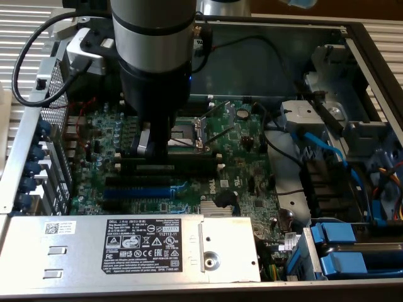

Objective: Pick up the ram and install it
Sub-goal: 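Press down the ram until it locks into place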

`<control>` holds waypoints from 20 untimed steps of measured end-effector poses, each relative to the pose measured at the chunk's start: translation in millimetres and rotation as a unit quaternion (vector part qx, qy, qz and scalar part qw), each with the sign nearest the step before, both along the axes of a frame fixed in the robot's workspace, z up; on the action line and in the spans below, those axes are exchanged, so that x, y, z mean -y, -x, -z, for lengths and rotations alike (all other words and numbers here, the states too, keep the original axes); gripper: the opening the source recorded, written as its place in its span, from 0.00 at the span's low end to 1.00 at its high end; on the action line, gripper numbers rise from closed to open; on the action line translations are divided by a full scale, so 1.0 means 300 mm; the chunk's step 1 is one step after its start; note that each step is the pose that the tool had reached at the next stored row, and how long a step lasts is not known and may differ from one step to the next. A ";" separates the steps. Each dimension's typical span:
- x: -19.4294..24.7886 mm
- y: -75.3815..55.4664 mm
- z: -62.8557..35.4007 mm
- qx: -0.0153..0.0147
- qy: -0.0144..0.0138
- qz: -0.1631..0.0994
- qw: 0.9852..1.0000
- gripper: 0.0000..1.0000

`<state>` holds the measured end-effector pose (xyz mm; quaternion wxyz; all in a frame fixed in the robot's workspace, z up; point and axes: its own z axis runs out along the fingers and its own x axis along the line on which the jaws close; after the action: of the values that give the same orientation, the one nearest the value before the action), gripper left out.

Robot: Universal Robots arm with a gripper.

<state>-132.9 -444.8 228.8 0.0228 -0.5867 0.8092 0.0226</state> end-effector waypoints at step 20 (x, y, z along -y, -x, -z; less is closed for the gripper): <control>0.000 0.000 0.003 -0.001 0.000 0.000 1.000 0.11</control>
<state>-132.9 -444.8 227.8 0.0224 -0.5866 0.8092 0.0229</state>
